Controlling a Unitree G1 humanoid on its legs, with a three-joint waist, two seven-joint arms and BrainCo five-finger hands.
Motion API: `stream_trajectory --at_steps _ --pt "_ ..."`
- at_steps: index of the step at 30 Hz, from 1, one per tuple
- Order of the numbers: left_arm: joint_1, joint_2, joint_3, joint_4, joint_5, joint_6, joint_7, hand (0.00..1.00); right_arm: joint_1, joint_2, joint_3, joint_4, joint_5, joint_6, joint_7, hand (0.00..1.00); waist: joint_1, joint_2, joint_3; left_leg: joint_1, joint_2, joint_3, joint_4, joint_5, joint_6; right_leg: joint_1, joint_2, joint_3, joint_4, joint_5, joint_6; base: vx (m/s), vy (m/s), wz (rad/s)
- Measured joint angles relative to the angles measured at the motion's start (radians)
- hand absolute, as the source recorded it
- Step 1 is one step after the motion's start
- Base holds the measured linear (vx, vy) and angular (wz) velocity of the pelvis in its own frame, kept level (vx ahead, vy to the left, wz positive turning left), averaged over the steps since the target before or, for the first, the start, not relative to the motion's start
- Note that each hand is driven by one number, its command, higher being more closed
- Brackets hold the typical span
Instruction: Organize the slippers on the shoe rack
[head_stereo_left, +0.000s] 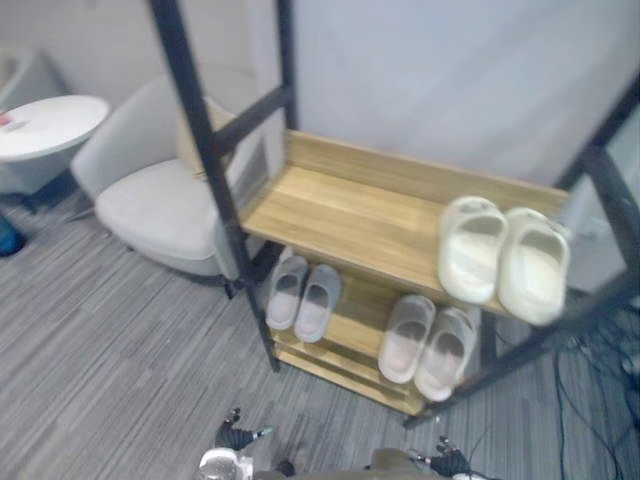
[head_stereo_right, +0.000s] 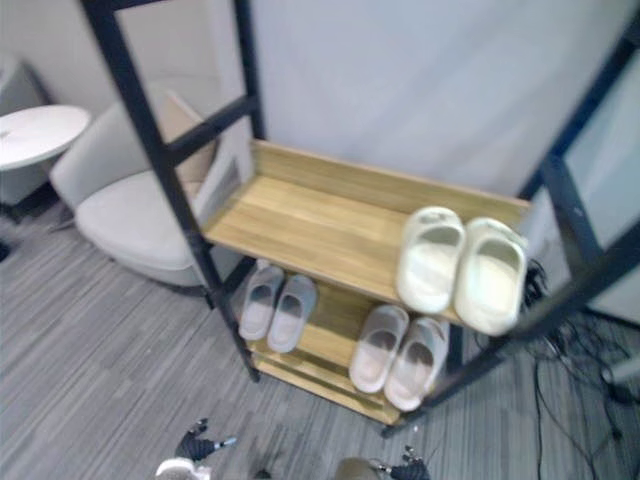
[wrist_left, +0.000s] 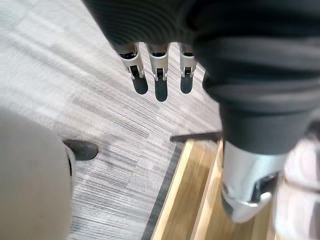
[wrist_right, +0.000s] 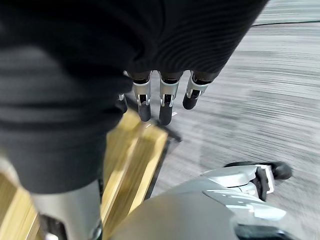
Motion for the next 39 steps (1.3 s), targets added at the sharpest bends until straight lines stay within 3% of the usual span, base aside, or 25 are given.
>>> stream_trajectory --at_steps 2,5,8,10,11,12,14,16,17,18,19,22,24,25,27,28,30,32,34,35,36,38,39 --pt "-0.007 -0.022 0.024 -0.001 -0.005 -0.001 0.0 0.0 0.002 -0.005 0.0 -0.014 0.0 0.002 0.0 0.0 0.012 0.003 0.001 -0.015 -0.005 -0.072 -0.002 0.027 -0.021 0.039 -0.002 -0.012 -0.058 -0.021 -0.024 0.05 -0.229 1.08" --pt "-0.012 -0.045 0.029 -0.019 -0.006 -0.002 0.0 0.0 -0.021 -0.012 0.02 -0.041 0.001 0.001 0.0 0.0 0.021 0.008 0.0 -0.076 -0.011 -0.153 -0.001 0.057 -0.044 0.089 -0.02 -0.113 -0.193 -0.049 -0.022 -0.02 -0.213 0.96" --pt "-0.035 -0.059 0.027 -0.019 -0.011 -0.002 0.0 0.0 -0.049 0.02 0.042 -0.077 0.004 -0.007 0.0 0.0 0.039 0.009 0.012 -0.141 -0.04 -0.158 0.063 0.072 -0.055 0.126 -0.031 -0.19 -0.272 -0.068 -0.035 -0.08 -0.142 0.87" --pt "-0.047 -0.077 0.027 -0.034 -0.026 -0.002 0.001 0.0 -0.083 0.064 0.044 -0.076 0.006 -0.012 0.001 0.0 0.038 0.0 0.026 -0.185 -0.059 0.034 0.098 0.127 0.016 0.14 -0.053 -0.254 -0.277 -0.081 -0.042 -0.1 -0.039 1.11" --pt "-0.047 -0.088 0.033 -0.051 -0.026 -0.003 0.001 0.0 -0.095 0.083 0.05 -0.086 0.006 -0.014 0.003 0.0 0.037 0.012 0.032 -0.207 -0.024 0.264 0.143 0.053 0.125 0.142 -0.05 -0.299 -0.289 -0.085 -0.048 -0.16 -0.052 1.38" --pt "-0.067 -0.093 0.037 -0.048 -0.025 0.0 0.0 0.0 -0.113 0.114 0.052 -0.106 0.005 -0.015 0.003 0.0 0.032 0.023 0.054 -0.29 0.08 0.528 0.333 -0.06 0.188 0.165 -0.038 -0.384 -0.308 -0.099 -0.058 -0.16 -0.051 1.21" --pt "-0.077 -0.096 0.026 -0.035 -0.025 0.001 0.0 0.0 -0.116 0.12 0.051 -0.104 0.006 -0.015 0.004 0.0 0.023 0.031 0.058 -0.316 0.145 0.648 0.415 -0.109 0.197 0.175 -0.033 -0.465 -0.312 -0.104 -0.062 -0.15 -0.037 1.11" --pt "-0.091 -0.092 0.014 -0.022 -0.024 -0.002 0.0 0.0 -0.112 0.116 0.048 -0.095 0.007 -0.014 0.003 0.0 0.013 0.011 0.057 -0.318 0.173 0.752 0.584 -0.189 0.175 0.19 -0.085 -0.603 -0.314 -0.148 -0.044 -0.19 0.056 1.01" --pt "-0.094 -0.089 0.009 -0.011 -0.024 -0.002 0.0 0.0 -0.109 0.114 0.046 -0.095 0.007 -0.014 0.003 0.0 0.012 0.01 0.056 -0.313 0.177 0.759 0.612 -0.204 0.166 0.192 -0.09 -0.614 -0.314 -0.147 -0.043 -0.09 0.134 0.94" --pt "-0.099 -0.078 -0.01 0.026 -0.024 -0.002 0.0 0.0 -0.101 0.108 0.024 -0.093 0.014 -0.014 -0.002 0.0 0.005 0.015 0.052 -0.278 0.194 0.752 0.652 -0.249 0.112 0.205 -0.093 -0.652 -0.332 -0.138 -0.025 -0.01 0.149 0.93" --pt "-0.103 -0.075 -0.025 0.05 -0.024 -0.001 0.0 0.0 -0.102 0.097 0.019 -0.085 0.022 -0.015 -0.002 0.0 0.004 0.039 0.042 -0.252 0.189 0.698 0.582 -0.285 0.048 0.201 -0.072 -0.655 -0.324 -0.136 -0.011 0.06 0.191 1.09" --pt "-0.123 -0.042 -0.07 0.077 -0.027 -0.001 0.0 0.0 -0.137 0.092 0.019 -0.022 0.039 -0.004 -0.001 0.0 0.004 0.004 0.053 -0.237 0.074 0.624 0.46 -0.268 0.087 0.146 -0.116 -0.563 -0.241 -0.099 0.015 0.1 0.257 0.88" --pt "-0.118 -0.04 -0.069 0.079 -0.036 -0.001 0.0 0.0 -0.144 0.093 0.02 -0.018 0.038 -0.004 0.0 0.0 0.008 0.0 0.058 -0.185 0.026 0.589 0.42 -0.27 0.105 0.081 -0.168 -0.518 -0.018 -0.075 0.021 0.14 0.222 0.63" --pt "-0.115 -0.028 -0.078 0.083 -0.044 -0.001 0.0 0.0 -0.149 0.092 0.021 -0.02 0.038 -0.006 0.003 0.0 0.004 0.012 0.068 -0.137 0.003 0.565 0.385 -0.265 0.114 0.012 -0.174 -0.455 0.142 -0.068 0.016 0.2 0.206 0.68" --pt "-0.11 0.0 -0.108 0.103 -0.045 -0.001 0.0 0.0 -0.149 0.09 0.022 -0.028 0.038 -0.014 0.009 0.0 -0.011 0.013 0.066 -0.052 -0.022 0.511 0.297 -0.245 0.116 -0.061 -0.103 -0.353 0.25 -0.095 0.022 0.25 0.144 0.86" --pt "-0.107 0.005 -0.108 0.11 -0.045 -0.001 0.0 0.0 -0.149 0.083 0.023 -0.028 0.038 -0.02 0.01 0.0 -0.011 0.016 0.065 -0.019 -0.027 0.483 0.244 -0.226 0.118 -0.11 -0.061 -0.33 0.228 -0.106 0.025 0.27 0.106 0.88" --pt "-0.107 0.01 -0.107 0.119 -0.045 -0.001 0.0 0.0 -0.158 0.075 0.023 -0.024 0.038 -0.022 0.012 0.0 -0.011 0.017 0.066 0.029 -0.041 0.433 0.167 -0.201 0.12 -0.186 -0.027 -0.331 0.122 -0.111 0.019 0.28 0.061 0.75" --pt "-0.107 0.005 -0.093 0.12 -0.045 0.0 -0.001 0.0 -0.175 0.062 0.021 -0.006 0.038 -0.022 0.015 0.0 -0.014 0.027 0.075 0.086 -0.038 0.38 0.114 -0.195 0.125 -0.24 0.042 -0.277 -0.063 -0.075 -0.001 0.38 0.013 0.66" --pt "-0.107 0.001 -0.082 0.12 -0.045 -0.001 -0.003 0.0 -0.185 0.054 0.02 0.005 0.038 -0.024 0.015 0.0 -0.04 0.028 0.079 0.134 -0.035 0.305 0.089 -0.21 0.103 -0.251 0.09 -0.177 -0.235 0.034 -0.009 0.39 -0.044 1.03" --pt "-0.106 0.001 -0.078 0.12 -0.045 -0.001 -0.004 0.0 -0.186 0.052 0.02 0.01 0.038 -0.023 0.016 0.0 -0.051 0.021 0.076 0.147 -0.037 0.281 0.09 -0.223 0.084 -0.249 0.094 -0.15 -0.274 0.081 -0.016 0.56 -0.151 1.35" --pt "-0.102 -0.006 -0.063 0.12 -0.044 -0.001 -0.007 0.0 -0.173 0.048 0.016 0.012 0.044 -0.02 0.017 0.0 -0.058 0.015 0.073 0.168 -0.035 0.237 0.104 -0.247 0.066 -0.242 0.091 -0.142 -0.271 0.169 -0.044 0.49 -0.165 1.16" --pt "-0.092 -0.026 -0.021 0.116 -0.044 -0.004 -0.008 0.0 -0.175 0.051 0.016 0.012 0.04 -0.018 0.016 0.0 -0.044 0.034 0.061 0.15 -0.003 0.209 0.2 -0.258 0.052 -0.215 0.096 -0.194 -0.243 0.127 -0.081 0.56 -0.187 0.98" --pt "-0.095 -0.047 0.006 0.112 -0.044 -0.004 -0.007 0.0 -0.175 0.049 0.02 0.007 0.039 -0.018 0.017 0.0 -0.043 0.038 0.063 0.068 0.0 0.225 0.374 -0.262 0.046 -0.194 0.089 -0.223 -0.246 0.098 -0.092 0.61 -0.197 0.92"
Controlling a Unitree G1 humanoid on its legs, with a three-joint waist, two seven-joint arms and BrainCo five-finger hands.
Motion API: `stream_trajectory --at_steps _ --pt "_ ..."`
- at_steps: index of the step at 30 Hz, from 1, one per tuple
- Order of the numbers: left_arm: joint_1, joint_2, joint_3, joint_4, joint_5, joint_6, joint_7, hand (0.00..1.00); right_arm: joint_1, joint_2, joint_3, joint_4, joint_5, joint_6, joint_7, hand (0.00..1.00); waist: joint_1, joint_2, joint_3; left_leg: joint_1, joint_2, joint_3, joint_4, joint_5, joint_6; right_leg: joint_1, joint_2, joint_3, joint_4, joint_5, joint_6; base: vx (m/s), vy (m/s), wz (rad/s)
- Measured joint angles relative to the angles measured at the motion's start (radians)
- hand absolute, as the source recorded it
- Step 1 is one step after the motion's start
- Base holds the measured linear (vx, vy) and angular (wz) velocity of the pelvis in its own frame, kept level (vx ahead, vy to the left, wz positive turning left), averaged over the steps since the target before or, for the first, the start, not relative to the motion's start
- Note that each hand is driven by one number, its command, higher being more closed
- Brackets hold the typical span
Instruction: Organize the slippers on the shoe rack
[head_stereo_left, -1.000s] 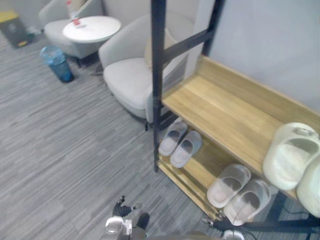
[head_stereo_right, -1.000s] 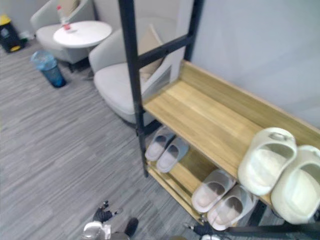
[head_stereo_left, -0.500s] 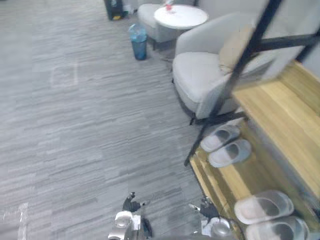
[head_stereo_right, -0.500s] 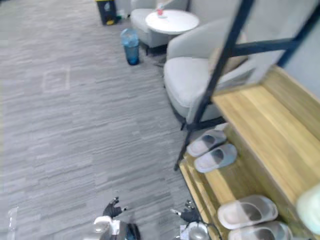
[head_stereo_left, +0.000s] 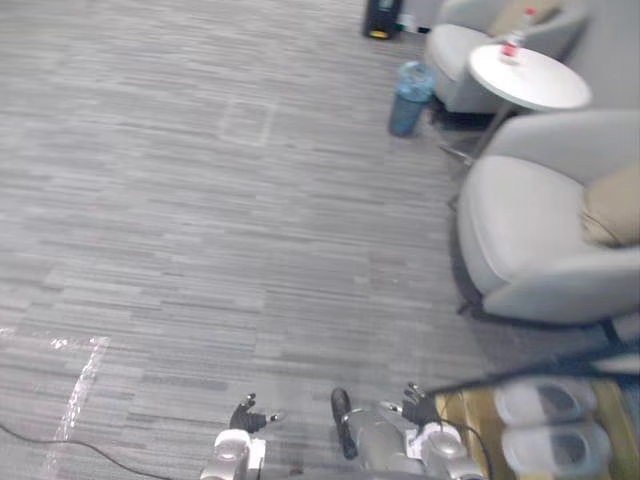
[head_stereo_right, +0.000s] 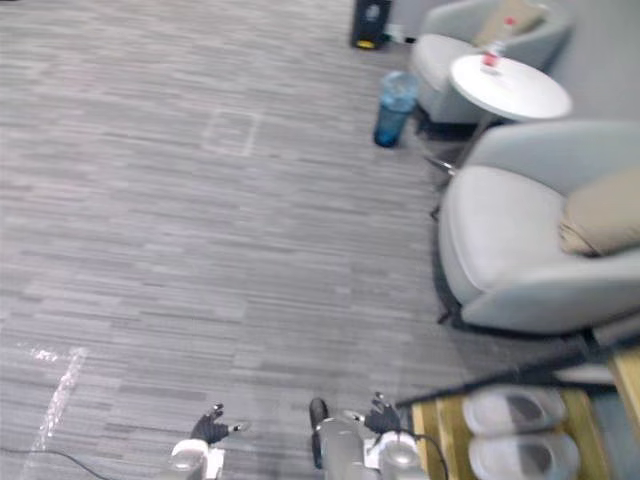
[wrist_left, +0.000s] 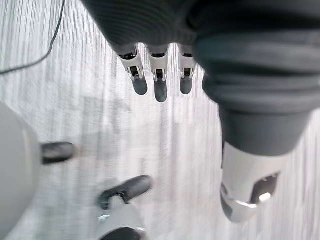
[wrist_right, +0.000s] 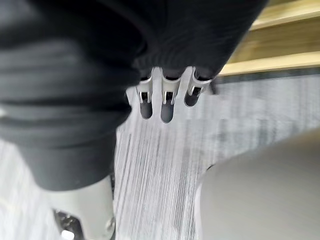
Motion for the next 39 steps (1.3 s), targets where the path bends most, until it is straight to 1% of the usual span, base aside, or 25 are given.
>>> stream_trajectory --at_steps 2,3,6,8,10,11,13,14,16,17,18,19,21,23,25,27,28,29,30,33,34,35,36,37,39 --pt "-0.003 -0.023 0.046 -0.022 -0.003 0.002 0.0 0.0 0.001 -0.011 0.003 -0.018 0.0 0.002 -0.001 0.0 0.007 0.026 0.02 -0.192 0.045 0.067 0.433 0.042 -0.093 0.085 0.004 -0.039 -0.037 -0.026 -0.021 0.47 -0.147 0.67" --pt "-0.005 -0.029 0.063 -0.052 -0.008 -0.004 0.002 0.0 0.002 -0.006 0.01 -0.022 0.001 0.007 -0.003 0.0 0.03 0.026 0.035 -0.25 0.11 0.144 0.591 0.032 -0.092 0.161 0.013 -0.043 -0.057 -0.04 -0.044 0.43 -0.118 0.25" --pt "-0.008 -0.034 0.062 -0.081 -0.016 -0.005 0.006 0.0 0.023 0.007 0.045 -0.039 0.001 0.008 -0.005 0.0 0.054 0.001 0.036 -0.343 0.206 0.267 0.591 0.022 -0.094 0.322 -0.017 -0.08 -0.16 -0.067 -0.045 0.39 -0.093 0.3" --pt "-0.022 -0.06 0.063 -0.091 -0.019 -0.004 0.008 0.0 0.024 0.02 0.04 -0.04 0.002 0.014 -0.009 0.0 0.057 0.011 0.031 -0.412 0.244 0.359 0.389 0.027 -0.087 0.402 -0.044 -0.133 -0.242 -0.087 -0.018 0.37 -0.029 0.54" --pt "-0.021 -0.074 0.064 -0.096 -0.02 -0.005 0.009 0.0 0.025 0.023 0.039 -0.04 0.002 0.014 -0.01 0.0 0.063 0.018 0.026 -0.426 0.23 0.403 0.188 0.062 -0.061 0.444 -0.062 -0.155 -0.275 -0.101 0.004 0.39 0.085 0.45" --pt "-0.021 -0.073 0.062 -0.097 -0.022 -0.004 0.01 0.0 0.025 0.024 0.042 -0.035 0.002 0.015 -0.01 0.0 0.066 0.024 0.022 -0.431 0.198 0.4 0.028 0.13 -0.041 0.475 -0.07 -0.169 -0.291 -0.119 0.031 0.56 0.196 0.4" --pt "-0.02 -0.073 0.062 -0.097 -0.022 -0.005 0.012 0.0 0.024 0.024 0.045 -0.023 0.001 0.015 -0.01 0.0 0.077 0.028 0.016 -0.43 0.162 0.377 -0.044 0.233 -0.009 0.507 -0.086 -0.173 -0.287 -0.165 0.054 0.5 0.226 0.28" --pt "-0.021 -0.072 0.063 -0.091 -0.023 -0.005 0.014 0.0 0.025 0.03 0.046 0.011 0.0 0.02 -0.009 0.0 0.082 -0.003 -0.004 -0.417 0.109 0.375 -0.039 0.232 0.01 0.502 -0.138 -0.169 -0.228 -0.198 0.082 0.53 0.225 0.27" --pt "-0.017 -0.071 0.063 -0.081 -0.028 -0.005 0.022 0.0 0.029 0.031 0.041 0.012 -0.001 0.023 -0.007 0.0 0.084 -0.021 -0.011 -0.357 0.055 0.377 -0.084 0.206 0.029 0.434 -0.188 -0.136 -0.009 -0.197 0.087 0.53 0.235 0.35" --pt "-0.017 -0.07 0.061 -0.078 -0.032 -0.004 0.025 0.0 0.034 0.031 0.035 0.004 0.0 0.023 -0.006 0.0 0.083 -0.049 -0.007 -0.283 0.005 0.362 -0.119 0.181 0.037 0.347 -0.224 -0.084 0.269 -0.148 0.108 0.52 0.24 0.45" --pt "-0.018 -0.06 0.06 -0.07 -0.038 -0.002 0.026 0.0 0.035 0.033 0.035 -0.001 0.0 0.02 -0.004 0.0 0.075 -0.065 -0.005 -0.238 -0.02 0.339 -0.126 0.156 0.04 0.273 -0.231 -0.043 0.455 -0.078 0.106 0.62 0.231 0.67" --pt "-0.015 -0.046 0.06 -0.059 -0.04 0.003 0.026 0.0 0.035 0.036 0.035 -0.004 0.001 0.016 0.001 0.0 0.064 -0.071 0.0 -0.178 -0.039 0.31 -0.132 0.122 0.042 0.198 -0.216 -0.004 0.647 -0.065 0.107 0.53 0.148 0.62" --pt "-0.006 -0.042 0.062 -0.055 -0.04 0.004 0.027 0.0 0.051 0.029 0.027 -0.041 0.0 0.012 0.001 0.0 0.05 -0.065 -0.001 -0.078 -0.037 0.267 -0.151 0.079 0.048 0.086 -0.162 0.01 0.77 -0.094 0.111 0.55 0.086 0.64" --pt "-0.006 -0.043 0.062 -0.051 -0.04 0.005 0.027 0.0 0.061 0.03 0.0 -0.071 0.001 0.003 0.004 0.0 0.047 -0.057 -0.001 0.0 -0.027 0.231 -0.19 0.038 0.056 -0.034 -0.117 -0.004 0.735 -0.128 0.103 0.57 0.032 0.5" --pt "-0.019 -0.054 0.062 -0.034 -0.039 0.007 0.027 0.0 0.052 0.015 -0.006 -0.079 0.002 -0.003 0.003 0.0 0.034 -0.033 0.007 0.099 -0.001 0.202 -0.232 0.004 0.053 -0.124 -0.073 -0.057 0.517 -0.153 0.072 0.71 -0.022 0.41" --pt "-0.037 -0.066 0.059 -0.032 -0.038 0.006 0.026 0.0 0.049 0.001 -0.009 -0.074 0.002 -0.005 0.003 0.0 0.013 -0.016 0.005 0.164 0.018 0.17 -0.284 -0.011 0.056 -0.153 -0.045 -0.094 0.223 -0.094 0.056 0.7 -0.055 0.63" --pt "-0.05 -0.066 0.05 -0.031 -0.036 0.004 0.023 0.0 0.045 0.004 -0.013 -0.072 0.009 -0.005 0.002 0.0 -0.002 -0.023 0.002 0.195 0.014 0.143 -0.301 -0.012 0.057 -0.155 -0.041 -0.091 0.022 -0.001 0.044 0.77 -0.122 0.9" --pt "-0.053 -0.073 0.05 -0.027 -0.032 0.004 0.021 0.0 0.04 0.012 -0.018 -0.07 0.006 -0.004 0.003 0.0 -0.014 -0.019 -0.001 0.223 0.021 0.114 -0.298 -0.013 0.054 -0.143 -0.031 -0.08 -0.004 0.137 0.007 0.79 -0.142 0.8" --pt "-0.062 -0.08 0.046 -0.021 -0.028 0.005 0.021 0.0 0.031 0.005 -0.025 -0.07 0.004 -0.001 0.004 0.0 -0.018 0.001 -0.002 0.24 0.043 0.103 -0.282 -0.016 0.049 -0.134 -0.019 -0.084 0.019 0.125 -0.009 0.79 -0.143 0.46" --pt "-0.06 -0.081 0.058 -0.013 -0.016 0.006 0.007 0.0 0.026 -0.016 -0.035 -0.079 0.006 0.01 0.003 0.0 -0.012 0.036 0.015 0.2 0.054 0.097 -0.026 0.12 -0.039 -0.12 -0.033 -0.149 0.244 -0.001 -0.038 0.72 -0.161 0.34" --pt "-0.03 -0.08 0.073 -0.018 -0.017 0.006 0.007 0.0 0.034 -0.014 -0.023 -0.088 0.0 0.009 0.003 0.0 -0.013 0.048 -0.002 0.13 0.07 0.099 0.181 0.183 -0.088 -0.05 -0.017 -0.155 0.149 0.008 -0.041 0.58 -0.222 0.14" --pt "0.001 -0.083 0.11 -0.027 -0.02 0.005 0.005 0.0 0.047 -0.022 0.009 -0.106 0.001 0.014 0.002 0.0 -0.007 0.06 -0.011 -0.001 0.12 0.126 0.486 0.286 -0.124 0.056 0.011 -0.157 0.071 -0.074 -0.077 0.71 -0.207 -0.25" --pt "0.005 -0.083 0.137 -0.037 -0.02 0.005 0.004 0.0 0.043 -0.016 0.015 -0.105 0.003 0.014 0.002 0.0 0.017 0.086 -0.006 -0.074 0.169 0.148 0.638 0.254 -0.105 0.119 0.056 -0.128 0.033 -0.097 -0.103 0.75 -0.112 -0.75" --pt "0.021 -0.078 0.158 -0.05 -0.026 0.007 0.01 0.0 0.042 0.008 0.024 -0.091 0.006 0.014 0.002 0.0 0.045 0.084 0.002 -0.154 0.204 0.178 0.748 0.199 -0.088 0.199 0.076 -0.094 -0.005 -0.116 -0.117 0.66 -0.038 -0.85" --pt "0.039 -0.057 0.159 -0.094 -0.028 0.001 0.01 0.0 0.034 0.033 0.05 -0.06 0.007 0.022 0.0 0.0 0.068 0.051 0.002 -0.276 0.218 0.231 0.748 0.138 -0.081 0.322 0.063 -0.043 -0.085 -0.132 -0.112 0.63 -0.044 -0.74"
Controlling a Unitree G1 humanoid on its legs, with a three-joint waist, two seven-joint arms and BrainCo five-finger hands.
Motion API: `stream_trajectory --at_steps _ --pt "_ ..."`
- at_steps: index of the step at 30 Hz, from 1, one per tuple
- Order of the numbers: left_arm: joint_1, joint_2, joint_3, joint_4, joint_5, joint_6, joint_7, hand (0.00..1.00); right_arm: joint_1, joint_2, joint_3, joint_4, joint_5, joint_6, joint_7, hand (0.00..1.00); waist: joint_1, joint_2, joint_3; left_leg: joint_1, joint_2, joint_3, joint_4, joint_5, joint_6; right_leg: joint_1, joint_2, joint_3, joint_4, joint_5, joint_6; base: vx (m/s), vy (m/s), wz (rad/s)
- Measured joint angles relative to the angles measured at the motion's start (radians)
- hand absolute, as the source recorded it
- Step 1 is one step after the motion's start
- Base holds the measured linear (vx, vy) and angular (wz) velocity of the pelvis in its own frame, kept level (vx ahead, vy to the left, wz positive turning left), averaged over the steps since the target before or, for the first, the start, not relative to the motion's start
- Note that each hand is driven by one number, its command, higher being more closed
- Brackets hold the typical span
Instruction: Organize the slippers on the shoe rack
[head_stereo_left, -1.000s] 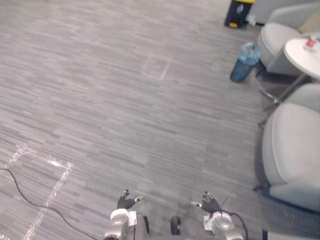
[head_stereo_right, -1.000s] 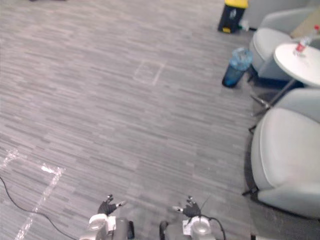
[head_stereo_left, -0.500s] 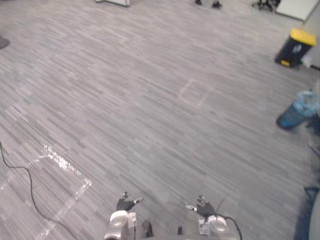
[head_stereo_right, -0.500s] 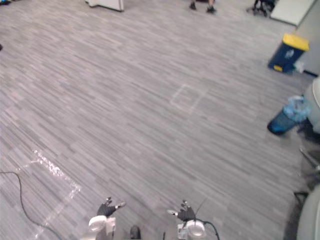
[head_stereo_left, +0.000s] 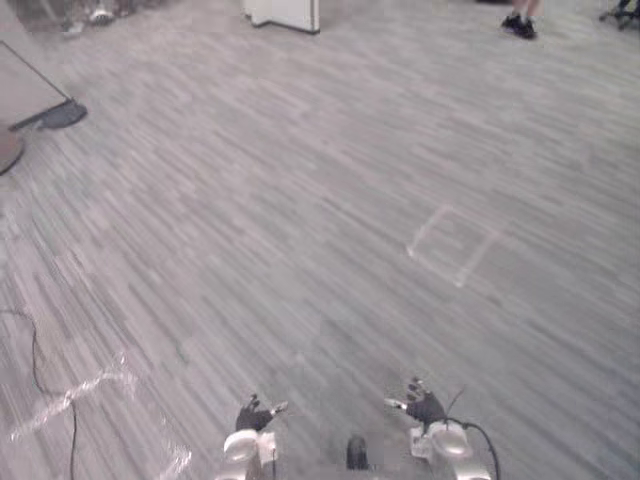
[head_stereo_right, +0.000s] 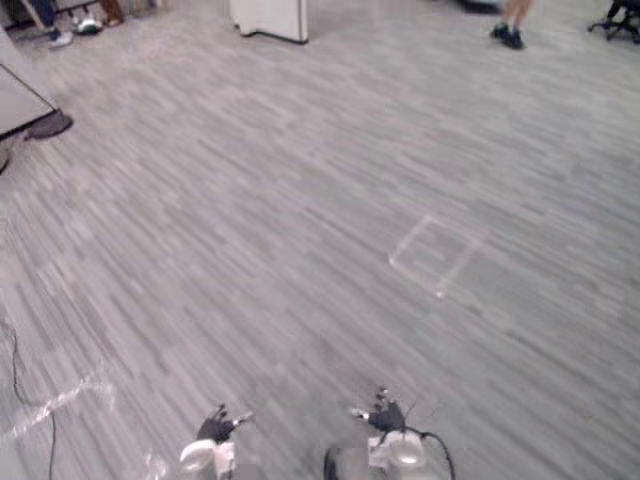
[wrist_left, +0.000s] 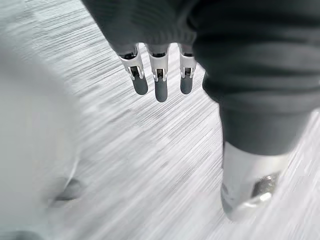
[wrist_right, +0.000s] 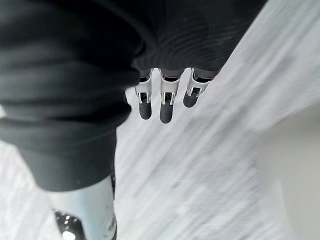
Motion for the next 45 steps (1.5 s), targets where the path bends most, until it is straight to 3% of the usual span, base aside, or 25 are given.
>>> stream_trajectory --at_steps 3,5,6,7,8,9,11,12,14,16,19,20,21,23,26,27,28,29,32,35,37,40,42,43,45 --pt "0.005 0.016 -0.019 -0.031 -0.009 -0.004 0.0 0.0 -0.002 0.029 -0.004 0.023 0.001 0.003 0.0 0.0 0.009 -0.018 0.005 -0.108 -0.012 0.116 -0.367 -0.062 0.016 0.17 -0.051 0.076 -0.108 -0.019 0.036 0.69 0.055 -0.66" --pt "0.01 0.017 -0.033 -0.031 -0.009 -0.006 0.002 0.0 -0.003 0.021 -0.034 0.035 0.0 0.004 0.001 0.0 0.015 -0.014 -0.001 -0.106 -0.106 0.016 -0.823 0.039 0.004 0.222 -0.084 0.14 -0.127 -0.039 0.068 0.69 0.181 -0.76" --pt "0.011 0.017 -0.038 -0.031 -0.009 -0.006 0.002 0.0 -0.003 0.018 -0.036 0.041 0.0 0.005 0.0 0.0 0.019 -0.011 -0.003 -0.111 -0.114 -0.011 -0.871 0.079 -0.003 0.226 -0.085 0.156 -0.126 -0.042 0.072 0.73 0.332 -1.18" --pt "0.006 0.032 -0.055 -0.01 -0.008 -0.006 0.008 0.0 -0.008 0.015 -0.037 0.075 -0.001 0.007 0.0 0.0 0.032 -0.011 -0.023 -0.108 -0.14 -0.062 -0.869 0.195 0.026 0.238 -0.09 0.224 -0.103 -0.048 0.076 0.77 0.374 -0.88" --pt "-0.002 0.054 -0.059 0.01 -0.005 -0.004 0.015 0.0 -0.004 0.031 -0.038 0.072 -0.003 0.012 0.0 0.0 0.02 -0.061 -0.049 -0.094 -0.165 -0.027 -0.879 0.169 0.057 0.2 -0.137 0.25 -0.033 -0.046 0.082 0.92 0.441 -0.79" --pt "-0.004 0.057 -0.059 0.014 0.0 -0.005 0.017 0.0 0.007 0.036 -0.045 0.07 -0.007 0.012 0.001 0.0 0.015 -0.078 -0.056 -0.089 -0.176 -0.007 -0.874 0.158 0.071 0.171 -0.147 0.269 0.028 -0.04 0.091 0.73 0.331 -0.34" --pt "-0.019 0.065 -0.058 0.021 0.011 -0.002 0.017 0.0 0.013 0.038 -0.049 0.063 -0.009 0.013 0.002 0.0 0.013 -0.115 -0.044 0.016 -0.206 0.057 -0.851 0.06 0.107 0.053 -0.151 0.306 0.394 0.058 0.217 0.66 0.289 -0.71" --pt "-0.02 0.064 -0.059 0.026 0.012 -0.001 0.017 0.0 0.012 0.038 -0.049 0.062 -0.009 0.012 0.004 0.0 0.014 -0.114 -0.04 0.059 -0.21 0.068 -0.853 0.032 0.11 0.006 -0.148 0.302 0.529 0.106 0.258 0.56 0.245 -0.95" --pt "-0.026 0.04 -0.067 0.053 0.011 0.005 0.017 0.0 0.013 0.027 -0.051 0.024 -0.008 0.006 0.004 0.0 0.002 -0.084 -0.022 0.23 -0.208 0.1 -0.9 -0.017 0.111 -0.146 -0.14 0.206 0.823 0.064 0.233 0.51 0.233 -0.89" --pt "-0.031 0.023 -0.081 0.061 0.012 0.006 0.016 0.0 0.011 0.026 -0.051 -0.003 -0.009 -0.004 0.005 0.0 -0.013 -0.053 -0.024 0.331 -0.194 0.116 -0.964 -0.034 0.118 -0.273 -0.129 0.099 0.825 -0.003 0.187 0.45 0.182 -0.53" --pt "-0.07 0.01 -0.082 0.08 0.015 0.008 0.011 0.0 -0.002 0.036 -0.062 -0.009 -0.008 -0.009 0.012 0.0 -0.032 -0.07 -0.013 0.443 -0.18 0.134 -1.037 -0.047 0.123 -0.359 -0.121 -0.043 0.512 -0.053 0.149 0.4 0.063 0.01" --pt "-0.073 0.008 -0.089 0.08 0.021 0.008 0.009 0.0 -0.004 0.036 -0.067 -0.009 -0.008 -0.01 0.012 0.0 -0.036 -0.069 -0.013 0.456 -0.175 0.14 -1.044 -0.06 0.118 -0.365 -0.121 -0.072 0.419 -0.035 0.145 0.49 0.008 0.31" --pt "-0.08 0.008 -0.123 0.08 0.032 0.006 -0.007 0.0 -0.013 0.038 -0.086 0.003 -0.008 -0.008 0.013 0.0 -0.036 -0.071 -0.016 0.487 -0.17 0.151 -1.078 -0.109 0.067 -0.385 -0.121 -0.145 0.189 0.056 0.123 0.44 -0.012 0.21" --pt "-0.071 0.011 -0.143 0.087 0.036 0.009 -0.013 0.0 -0.028 0.037 -0.089 0.025 -0.008 -0.008 0.014 0.0 -0.037 -0.077 -0.015 0.526 -0.18 0.157 -1.099 -0.125 0.05 -0.398 -0.12 -0.152 0.149 0.172 0.075 0.46 -0.048 0.0" --pt "-0.063 -0.006 -0.145 0.103 0.052 0.02 -0.031 0.0 -0.032 0.035 -0.099 0.021 -0.01 -0.007 0.014 0.0 -0.046 -0.055 -0.021 0.533 -0.145 0.134 -0.956 -0.12 0.044 -0.36 -0.112 -0.17 0.22 0.104 0.034 0.55 -0.165 -0.01" --pt "-0.06 -0.019 -0.141 0.102 0.061 0.02 -0.032 0.0 -0.032 0.026 -0.108 0.016 -0.01 -0.003 0.015 0.0 -0.056 -0.034 -0.024 0.469 -0.106 0.109 -0.75 -0.109 0.025 -0.304 -0.09 -0.17 0.198 0.072 0.034 0.56 -0.222 -0.02" --pt "-0.059 -0.023 -0.133 0.101 0.065 0.02 -0.032 0.0 -0.03 0.025 -0.103 0.016 -0.009 -0.001 0.018 0.0 -0.065 -0.02 -0.026 0.388 -0.072 0.082 -0.547 -0.063 -0.022 -0.254 -0.072 -0.161 0.158 0.066 0.029 0.67 -0.231 -0.34" --pt "-0.054 -0.023 -0.114 0.097 0.068 0.019 -0.036 0.0 -0.029 0.023 -0.071 0.017 -0.008 0.0 0.019 0.0 -0.062 -0.01 -0.023 0.263 -0.034 0.037 -0.272 0.077 -0.054 -0.186 -0.039 -0.122 0.1 0.062 0.019 0.55 -0.129 -0.61" --pt "-0.02 -0.016 -0.097 0.035 0.067 0.014 -0.032 0.0 -0.019 0.04 -0.047 0.027 -0.007 0.013 0.018 0.0 -0.021 -0.021 -0.02 0.106 -0.011 0.07 -0.06 -0.002 -0.008 -0.034 0.01 0.048 0.012 0.047 -0.01 0.52 0.004 -1.64" --pt "-0.014 -0.017 -0.082 0.007 0.055 0.009 -0.029 0.0 -0.008 0.038 -0.051 0.027 -0.007 0.015 0.013 0.0 -0.009 -0.026 -0.02 0.013 0.019 0.142 -0.262 -0.098 0.02 0.092 -0.01 0.203 -0.067 0.041 0.001 0.53 0.117 -1.65" --pt "-0.017 -0.02 -0.076 0.003 0.047 0.001 -0.027 0.0 -0.004 0.038 -0.06 0.027 -0.007 0.015 0.004 0.0 -0.01 -0.036 -0.021 -0.02 -0.009 0.106 -0.494 -0.098 0.014 0.143 -0.042 0.269 -0.101 0.024 0.025 0.52 0.241 -1.25" --pt "-0.017 -0.019 -0.086 0.003 0.047 -0.005 -0.024 0.0 -0.001 0.039 -0.083 0.036 -0.008 0.015 -0.001 0.0 -0.006 -0.038 -0.034 -0.083 -0.114 -0.145 -0.793 -0.046 -0.01 0.168 -0.098 0.381 -0.109 -0.048 0.043 0.49 0.315 -1.13" --pt "-0.012 -0.019 -0.104 0.006 0.047 -0.006 -0.022 0.0 0.008 0.033 -0.085 0.063 -0.009 0.012 -0.001 0.0 -0.002 -0.024 -0.051 -0.095 -0.119 -0.184 -0.789 0.021 -0.022 0.176 -0.109 0.446 -0.069 -0.113 0.067 0.65 0.502 -1.17" --pt "-0.01 -0.008 -0.102 0.006 0.047 -0.004 -0.022 0.0 0.012 0.037 -0.085 0.066 -0.01 0.015 0.0 0.0 -0.001 -0.047 -0.069 -0.079 -0.123 -0.128 -0.769 0.058 -0.021 0.166 -0.134 0.47 -0.011 -0.126 0.082 0.74 0.545 -1.14" --pt "-0.013 0.006 -0.096 0.015 0.047 -0.004 -0.022 0.0 0.022 0.047 -0.069 0.061 -0.01 0.013 0.004 0.0 -0.002 -0.09 -0.076 -0.023 -0.135 -0.039 -0.76 0.018 0.007 0.091 -0.146 0.463 0.177 -0.108 0.116 0.56 0.387 -1.25"
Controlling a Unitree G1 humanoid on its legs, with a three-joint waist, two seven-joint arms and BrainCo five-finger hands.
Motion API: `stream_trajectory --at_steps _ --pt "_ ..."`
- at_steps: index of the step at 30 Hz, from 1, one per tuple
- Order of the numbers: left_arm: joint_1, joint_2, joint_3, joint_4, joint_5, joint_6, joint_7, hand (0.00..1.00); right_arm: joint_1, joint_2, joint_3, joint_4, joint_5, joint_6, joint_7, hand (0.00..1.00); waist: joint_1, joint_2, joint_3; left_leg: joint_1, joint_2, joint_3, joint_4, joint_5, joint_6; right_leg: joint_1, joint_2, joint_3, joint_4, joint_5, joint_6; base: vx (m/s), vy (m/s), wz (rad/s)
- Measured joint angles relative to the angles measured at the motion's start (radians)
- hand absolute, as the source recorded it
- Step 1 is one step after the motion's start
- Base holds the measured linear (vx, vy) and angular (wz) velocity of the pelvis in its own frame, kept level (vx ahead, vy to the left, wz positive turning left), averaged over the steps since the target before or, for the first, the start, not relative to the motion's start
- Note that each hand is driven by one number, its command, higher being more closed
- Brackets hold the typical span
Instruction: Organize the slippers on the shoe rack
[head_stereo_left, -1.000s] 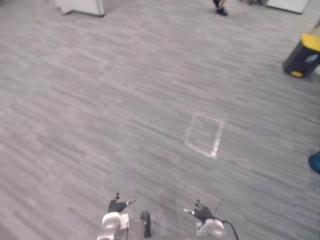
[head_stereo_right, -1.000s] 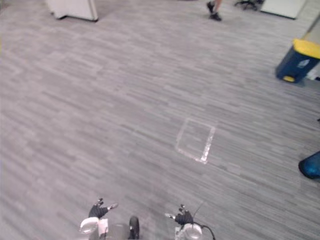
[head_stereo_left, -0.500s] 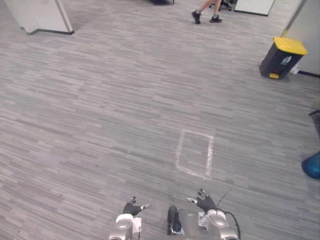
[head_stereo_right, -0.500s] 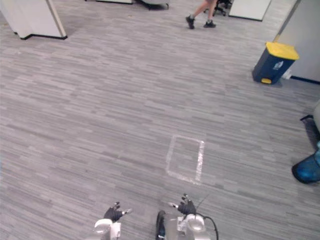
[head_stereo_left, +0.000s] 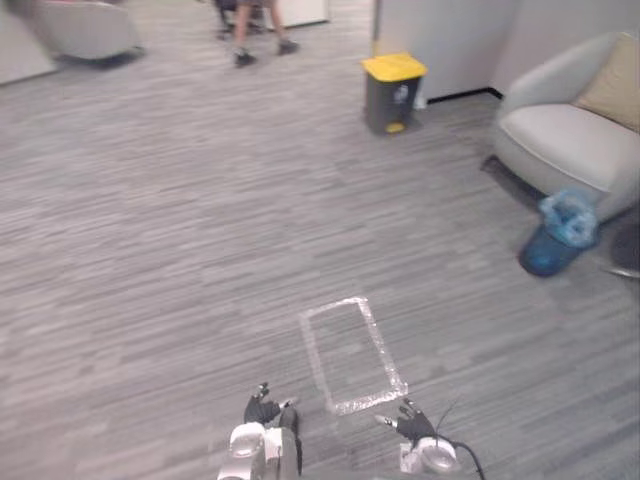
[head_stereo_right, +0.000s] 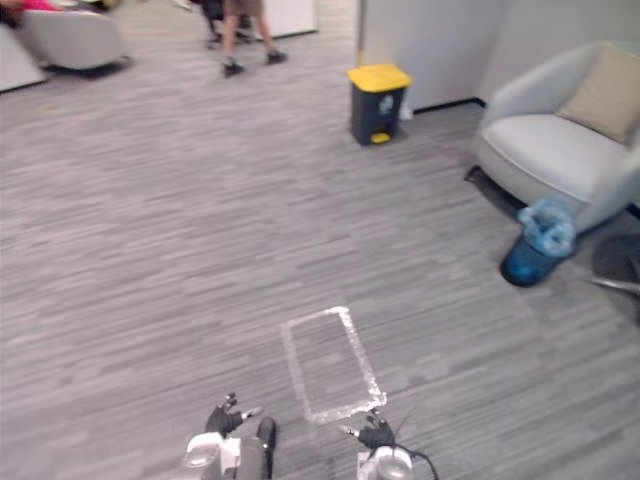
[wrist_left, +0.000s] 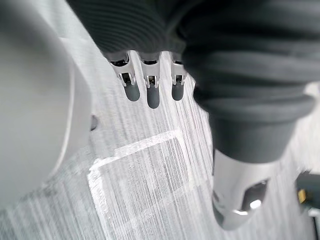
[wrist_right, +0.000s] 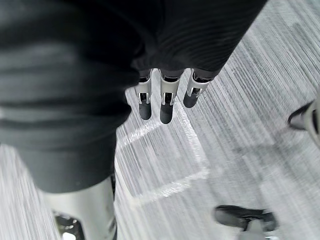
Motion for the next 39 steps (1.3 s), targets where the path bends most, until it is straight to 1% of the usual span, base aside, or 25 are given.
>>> stream_trajectory --at_steps 1,2,3,5,6,9,11,12,13,15,16,17,18,19,20,22,26,27,28,29,30,31,33,35,39 --pt "-0.005 0.007 0.0 0.007 0.0 0.0 0.0 0.0 -0.008 0.006 0.002 0.0 0.0 0.0 0.001 0.0 0.014 -0.013 0.013 0.066 -0.002 0.054 -0.014 -0.027 0.017 -0.085 0.015 -0.012 0.214 0.052 0.094 0.43 0.31 -1.28" --pt "-0.014 0.009 -0.001 0.016 -0.001 0.005 0.001 0.0 -0.01 0.009 -0.002 -0.003 0.0 0.0 0.001 0.0 0.01 -0.006 0.021 0.118 -0.002 0.08 -0.04 -0.042 0.028 -0.167 0.024 -0.036 0.371 0.104 0.178 0.46 0.329 -1.31" --pt "-0.017 0.005 -0.002 0.039 -0.001 0.012 0.004 0.0 -0.009 0.007 -0.003 -0.019 0.0 -0.003 0.002 0.0 0.003 -0.001 0.026 0.191 0.001 0.105 -0.074 -0.051 0.033 -0.242 0.028 -0.109 0.508 0.101 0.176 0.33 0.248 -0.98" --pt "-0.022 -0.001 -0.003 0.046 -0.006 0.019 0.011 0.0 -0.006 0.009 -0.003 -0.037 0.0 -0.003 0.003 0.0 -0.004 0.003 0.028 0.274 0.009 0.144 -0.122 -0.055 0.04 -0.32 0.026 -0.208 0.571 0.085 0.146 0.23 0.167 -0.66" --pt "-0.022 -0.004 -0.001 0.049 -0.017 0.021 0.015 0.0 -0.013 0.013 -0.003 -0.039 0.0 -0.006 0.006 0.0 -0.006 0.008 0.031 0.334 0.014 0.174 -0.18 -0.063 0.051 -0.368 0.027 -0.288 0.56 0.06 0.1 0.26 0.18 -0.52" --pt "-0.028 -0.005 0.001 0.049 -0.019 0.023 0.013 0.0 -0.028 0.018 -0.02 -0.034 0.0 -0.01 0.01 0.0 -0.013 0.009 0.032 0.43 0.017 0.223 -0.276 -0.082 0.038 -0.443 0.024 -0.458 0.332 0.039 0.06 0.33 0.11 -0.26" --pt "-0.03 -0.005 0.0 0.052 -0.018 0.023 0.01 0.0 -0.036 0.015 -0.024 -0.031 0.0 -0.011 0.013 0.0 -0.016 0.015 0.036 0.453 0.018 0.236 -0.284 -0.101 0.021 -0.454 0.033 -0.527 0.09 0.098 0.023 0.39 0.001 -0.18" --pt "-0.03 -0.004 0.0 0.054 -0.018 0.023 0.009 0.0 -0.038 0.015 -0.024 -0.029 0.0 -0.011 0.014 0.0 -0.016 0.015 0.037 0.459 0.014 0.235 -0.285 -0.107 0.013 -0.451 0.035 -0.531 0.038 0.127 0.015 0.43 -0.045 -0.15" --pt "-0.041 -0.015 0.0 0.081 -0.016 0.024 0.005 0.0 -0.052 0.004 -0.032 -0.024 0.0 -0.012 0.015 0.0 -0.023 0.031 0.046 0.486 0.027 0.225 -0.285 -0.116 0.002 -0.421 0.049 -0.541 0.004 0.215 -0.042 0.36 -0.039 -0.11" --pt "-0.045 -0.031 -0.006 0.09 0.003 0.027 -0.018 0.0 -0.062 -0.009 -0.057 -0.023 0.0 -0.011 0.015 0.0 -0.023 0.07 0.06 0.49 0.048 0.205 -0.214 -0.108 0.0 -0.384 0.06 -0.55 0.014 0.163 -0.056 0.47 -0.125 -0.09" --pt "-0.045 -0.031 0.001 0.089 0.011 0.028 -0.023 0.0 -0.061 -0.013 -0.06 -0.021 0.0 -0.011 0.015 0.0 -0.029 0.078 0.062 0.467 0.06 0.183 -0.108 -0.107 -0.002 -0.346 0.064 -0.554 0.008 0.142 -0.064 0.49 -0.187 0.03" --pt "-0.046 -0.031 0.006 0.087 0.013 0.028 -0.023 0.0 -0.059 -0.015 -0.06 -0.02 0.0 -0.012 0.016 0.0 -0.031 0.079 0.062 0.447 0.069 0.173 -0.043 -0.103 -0.009 -0.326 0.066 -0.554 -0.002 0.135 -0.065 0.4 -0.154 0.08" --pt "-0.047 -0.032 0.025 0.085 0.013 0.028 -0.027 0.0 -0.056 -0.017 -0.057 -0.019 0.0 -0.011 0.016 0.0 -0.032 0.078 0.062 0.394 0.09 0.151 0.116 -0.078 -0.037 -0.281 0.067 -0.551 -0.031 0.131 -0.068 0.29 -0.091 -0.1" --pt "-0.041 -0.032 0.042 0.078 0.012 0.027 -0.029 0.0 -0.049 -0.021 -0.047 -0.017 0.001 -0.008 0.016 0.0 -0.024 0.068 0.067 0.3 0.122 0.124 0.343 -0.034 -0.042 -0.219 0.074 -0.527 -0.077 0.125 -0.076 0.4 -0.075 -0.48" --pt "-0.035 -0.034 0.058 0.058 0.012 0.022 -0.029 0.0 -0.051 -0.024 -0.037 0.001 0.001 -0.009 0.015 0.0 -0.014 0.071 0.065 0.244 0.142 0.129 0.46 -0.061 -0.036 -0.176 0.086 -0.49 -0.112 0.122 -0.081 0.32 -0.047 -0.61" --pt "-0.022 -0.035 0.075 0.041 0.01 0.02 -0.028 0.0 -0.049 -0.026 -0.017 0.007 0.001 -0.002 0.015 0.0 -0.007 0.07 0.064 0.199 0.153 0.144 0.49 -0.108 -0.012 -0.116 0.092 -0.437 -0.149 0.122 -0.083 0.34 0.021 -0.96" --pt "-0.017 -0.035 0.078 0.027 0.01 0.018 -0.027 0.0 -0.047 -0.024 -0.012 0.007 0.003 0.002 0.014 0.0 0.001 0.063 0.057 0.14 0.141 0.144 0.266 -0.155 -0.011 -0.034 0.081 -0.318 -0.196 0.117 -0.068 0.32 0.114 -1.06" --pt "-0.017 -0.034 0.078 0.027 0.01 0.017 -0.027 0.0 -0.043 -0.019 -0.012 0.007 0.002 0.002 0.013 0.0 0.002 0.05 0.05 0.118 0.095 0.059 0.128 -0.15 -0.014 -0.023 0.065 -0.271 -0.196 0.103 -0.045 0.32 0.209 -1.03" --pt "-0.018 -0.034 0.074 0.028 0.01 0.017 -0.027 0.0 -0.034 -0.017 -0.012 0.007 0.002 0.002 0.013 0.0 0.003 0.038 0.04 0.106 0.039 -0.055 0.003 -0.122 -0.016 -0.024 0.045 -0.229 -0.196 0.09 -0.022 0.37 0.26 -0.99" --pt "-0.018 -0.034 0.073 0.028 0.01 0.017 -0.026 0.0 -0.03 -0.016 -0.011 0.008 0.002 0.002 0.013 0.0 0.003 0.037 0.038 0.105 0.031 -0.08 -0.022 -0.11 -0.015 -0.023 0.043 -0.22 -0.196 0.086 -0.014 0.3 0.248 -1.08" --pt "-0.014 -0.035 0.064 0.032 0.011 0.017 -0.026 0.0 -0.019 -0.022 -0.01 0.009 0.001 0.001 0.013 0.0 0.009 0.056 0.024 0.104 0.022 -0.157 -0.105 -0.025 -0.004 -0.02 0.052 -0.18 -0.195 0.069 0.013 0.29 0.299 -1.2" --pt "-0.015 -0.024 0.061 0.047 0.012 0.018 -0.026 0.0 -0.023 -0.027 -0.01 0.025 0.0 0.003 0.011 0.0 0.018 0.071 0.005 0.101 0.04 -0.134 -0.095 0.019 -0.049 -0.017 0.057 -0.129 -0.188 0.047 0.04 0.36 0.366 -1.45" --pt "-0.008 -0.01 0.059 0.048 0.012 0.019 -0.015 0.0 -0.008 -0.004 -0.011 0.028 0.0 0.003 0.015 0.0 0.025 0.027 -0.018 0.152 0.018 -0.053 -0.139 0.013 -0.03 -0.032 0.017 -0.099 -0.171 0.061 0.066 0.28 0.319 -1.05" --pt "-0.006 -0.003 0.042 0.052 0.013 0.019 -0.015 0.0 -0.005 0.014 -0.012 0.043 0.001 0.004 0.016 0.0 0.029 0.001 -0.035 0.179 0.0 -0.004 -0.168 0.005 -0.015 -0.044 -0.008 -0.081 -0.169 0.068 0.078 0.13 0.177 -0.66" --pt "-0.009 0.002 0.016 0.068 0.022 0.02 -0.017 0.0 -0.005 0.02 -0.02 0.043 0.002 0.008 0.017 0.0 0.031 -0.001 -0.034 0.245 -0.005 0.058 -0.214 -0.004 0.002 -0.056 -0.012 -0.053 -0.134 0.081 0.086 0.1 0.107 -0.53"
